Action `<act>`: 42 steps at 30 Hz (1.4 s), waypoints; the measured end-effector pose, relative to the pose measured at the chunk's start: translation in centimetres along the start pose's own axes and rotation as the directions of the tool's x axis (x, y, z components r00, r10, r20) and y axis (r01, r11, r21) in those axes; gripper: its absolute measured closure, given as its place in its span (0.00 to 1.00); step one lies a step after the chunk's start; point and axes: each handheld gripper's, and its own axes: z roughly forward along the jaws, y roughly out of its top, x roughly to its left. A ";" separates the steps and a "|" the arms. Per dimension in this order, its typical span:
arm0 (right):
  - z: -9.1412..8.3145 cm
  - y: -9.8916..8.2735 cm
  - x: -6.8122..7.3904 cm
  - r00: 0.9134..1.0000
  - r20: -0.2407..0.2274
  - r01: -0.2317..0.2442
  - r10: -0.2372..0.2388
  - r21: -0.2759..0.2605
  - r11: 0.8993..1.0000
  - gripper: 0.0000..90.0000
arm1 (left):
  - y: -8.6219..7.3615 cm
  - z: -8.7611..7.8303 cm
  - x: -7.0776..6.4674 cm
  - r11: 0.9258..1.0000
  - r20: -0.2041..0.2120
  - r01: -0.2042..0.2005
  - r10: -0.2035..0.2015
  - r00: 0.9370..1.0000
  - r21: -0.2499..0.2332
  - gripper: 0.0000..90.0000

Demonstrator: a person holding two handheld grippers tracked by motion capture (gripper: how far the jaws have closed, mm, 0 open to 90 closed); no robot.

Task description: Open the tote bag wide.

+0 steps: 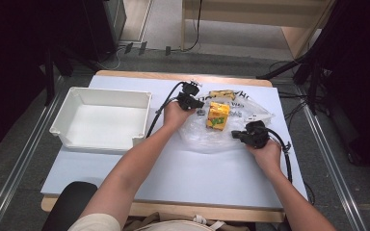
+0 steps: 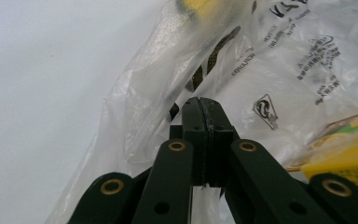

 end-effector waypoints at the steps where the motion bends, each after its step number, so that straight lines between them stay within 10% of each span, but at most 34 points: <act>1: -0.1 -0.1 0.0 1.000 -0.006 0.004 -0.004 0.001 1.000 1.00 | 0.0 0.1 0.1 1.000 0.000 0.010 -0.010 1.000 -0.005 1.00; 18: -2.9 -3.6 2.7 0.992 -0.068 0.106 -0.105 0.012 0.994 1.00 | -0.3 0.4 1.4 1.000 -0.041 0.027 -0.027 0.999 -0.017 1.00; 42: -4.4 -1.0 3.5 0.996 -0.031 0.083 -0.084 -0.056 0.995 0.98 | 1.3 -3.7 -0.2 0.996 0.037 -0.009 0.012 0.999 -0.085 0.95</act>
